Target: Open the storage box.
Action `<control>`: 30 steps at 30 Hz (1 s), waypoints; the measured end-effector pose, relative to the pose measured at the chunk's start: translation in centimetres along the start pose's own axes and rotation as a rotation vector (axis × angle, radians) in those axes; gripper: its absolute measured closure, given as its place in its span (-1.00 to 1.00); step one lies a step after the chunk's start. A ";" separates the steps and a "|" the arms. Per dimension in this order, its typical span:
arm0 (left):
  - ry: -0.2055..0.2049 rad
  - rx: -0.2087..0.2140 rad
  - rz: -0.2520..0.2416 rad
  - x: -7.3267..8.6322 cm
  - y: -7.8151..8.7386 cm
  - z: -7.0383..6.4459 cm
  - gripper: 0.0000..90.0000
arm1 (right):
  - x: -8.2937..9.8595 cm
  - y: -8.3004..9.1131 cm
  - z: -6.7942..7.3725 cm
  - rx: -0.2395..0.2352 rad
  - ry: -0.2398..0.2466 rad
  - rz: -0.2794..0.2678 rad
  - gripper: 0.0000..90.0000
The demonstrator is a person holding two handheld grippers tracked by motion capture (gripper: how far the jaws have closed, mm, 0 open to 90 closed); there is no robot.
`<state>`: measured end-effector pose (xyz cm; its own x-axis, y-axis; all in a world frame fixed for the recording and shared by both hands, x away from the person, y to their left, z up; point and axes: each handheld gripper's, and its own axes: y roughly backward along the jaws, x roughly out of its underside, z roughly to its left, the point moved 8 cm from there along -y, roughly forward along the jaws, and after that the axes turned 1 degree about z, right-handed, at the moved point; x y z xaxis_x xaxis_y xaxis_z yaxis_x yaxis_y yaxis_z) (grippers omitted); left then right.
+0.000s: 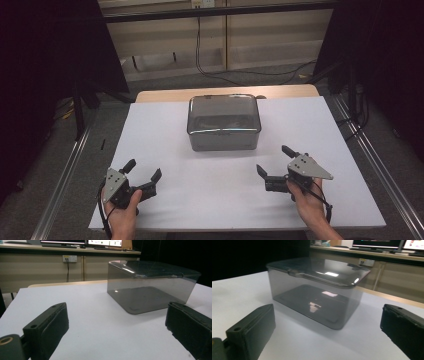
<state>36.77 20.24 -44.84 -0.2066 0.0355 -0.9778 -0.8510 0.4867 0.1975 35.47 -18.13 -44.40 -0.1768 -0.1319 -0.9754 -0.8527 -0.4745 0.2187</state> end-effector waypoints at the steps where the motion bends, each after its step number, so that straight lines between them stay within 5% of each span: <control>1: -0.002 -0.010 0.010 0.1 0.0 0.2 -0.90 | -0.1 -0.1 0.2 -0.015 0.002 0.001 -1.00; 22: -0.031 -0.006 0.017 0.1 -0.3 -0.2 -0.90 | -1.8 -3.3 2.4 -0.069 0.047 -0.034 -1.00; 30: -0.033 -0.007 0.023 0.2 -0.4 -0.2 -0.90 | -2.7 -4.8 3.5 -0.072 0.151 -0.041 -0.99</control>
<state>36.93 19.87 -45.10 -0.2101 0.0749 -0.9748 -0.8496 0.4794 0.2200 38.32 -12.42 -42.96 -0.0617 -0.2379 -0.9693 -0.8196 -0.5422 0.1852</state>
